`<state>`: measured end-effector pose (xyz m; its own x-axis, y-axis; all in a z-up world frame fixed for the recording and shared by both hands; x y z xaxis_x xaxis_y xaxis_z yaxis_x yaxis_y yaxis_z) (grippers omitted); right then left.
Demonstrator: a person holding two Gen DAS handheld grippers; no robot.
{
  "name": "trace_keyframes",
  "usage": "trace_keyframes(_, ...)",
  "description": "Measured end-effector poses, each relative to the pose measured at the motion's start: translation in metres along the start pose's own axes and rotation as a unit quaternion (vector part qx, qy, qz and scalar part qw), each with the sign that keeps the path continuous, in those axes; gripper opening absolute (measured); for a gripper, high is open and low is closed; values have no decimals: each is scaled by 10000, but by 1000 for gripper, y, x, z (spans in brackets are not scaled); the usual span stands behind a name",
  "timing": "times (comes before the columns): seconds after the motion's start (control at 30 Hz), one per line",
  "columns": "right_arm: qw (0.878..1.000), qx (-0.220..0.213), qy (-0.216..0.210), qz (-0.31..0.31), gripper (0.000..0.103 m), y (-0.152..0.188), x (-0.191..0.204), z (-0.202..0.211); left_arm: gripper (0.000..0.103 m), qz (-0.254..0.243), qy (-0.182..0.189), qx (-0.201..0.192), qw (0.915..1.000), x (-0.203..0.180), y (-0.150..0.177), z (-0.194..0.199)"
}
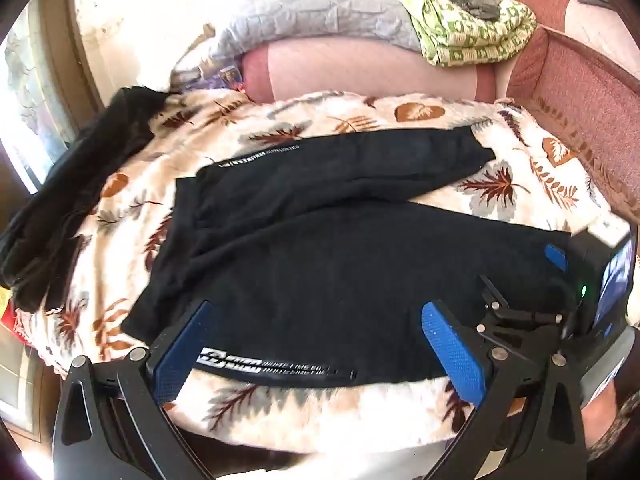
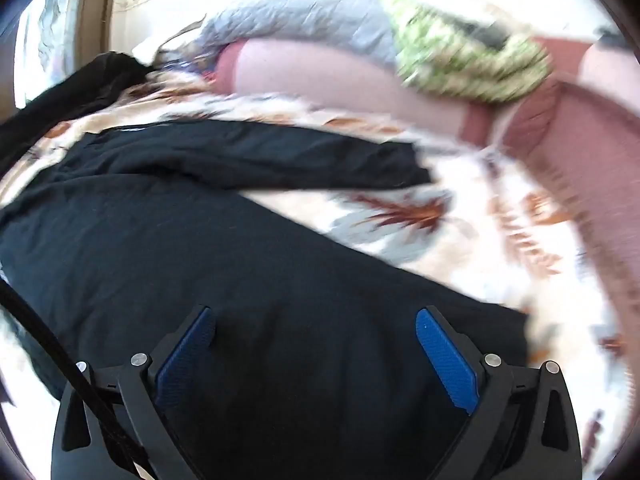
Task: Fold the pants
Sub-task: 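Position both grippers open over the waistband of the black pants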
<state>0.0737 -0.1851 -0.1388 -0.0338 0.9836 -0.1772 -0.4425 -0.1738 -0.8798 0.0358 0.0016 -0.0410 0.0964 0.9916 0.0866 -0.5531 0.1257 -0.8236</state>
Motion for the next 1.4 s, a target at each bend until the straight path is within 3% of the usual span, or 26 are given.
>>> trace_keyframes(0.07,9996,-17,253,-83,102,4,-4,13,103,48,-32,-89,9999,3,0,8)
trace_keyframes(0.2,9984,-163,365,-411,102,2,-10,40,103,140,-14,-34,9999,5,4,10)
trace_keyframes(0.4,9956,18,743,-563,102,26,-16,53,103,257,-27,358,9990,18,23,-23)
trace_keyframes(0.57,9971,-104,664,-348,102,4,-4,65,103,737,86,678,9949,38,28,-67)
trace_keyframes(0.7,9986,386,272,-228,102,0,18,43,103,618,-5,702,9956,51,24,-103)
trace_keyframes(0.8,9949,859,173,-500,102,9,25,21,103,328,-67,971,9947,62,30,-131)
trace_keyframes(0.83,9925,996,120,-701,103,13,26,14,103,368,71,1156,9926,65,38,-139)
trace_keyframes(0.9,9873,1056,131,-1182,103,16,20,8,103,521,287,942,9938,69,36,-139)
trace_keyframes(0.97,9854,1091,178,-1298,103,16,19,5,103,345,329,936,9945,67,40,-137)
trace_keyframes(1.2,9832,1149,-51,-1415,103,15,16,4,103,381,57,1109,9931,66,43,-132)
trace_keyframes(1.3,9786,1008,-176,-1785,103,15,10,8,103,381,45,1402,9894,65,38,-127)
trace_keyframes(1.4,9828,1158,-118,-1437,103,15,19,6,103,633,-151,1129,9915,69,24,-103)
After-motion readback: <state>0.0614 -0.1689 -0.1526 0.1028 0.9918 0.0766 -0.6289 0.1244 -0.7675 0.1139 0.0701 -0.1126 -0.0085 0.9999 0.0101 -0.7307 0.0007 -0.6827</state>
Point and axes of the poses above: each gripper's, at about its wrist camera, not at the fingertips, and z roughly against the way its jaws point, x to its left, y to its underside, the point moved 6 cm from there along -z, roughly the way its jaws point, and after that the axes turned 14 degrees about -x, right-handed, at the moved point
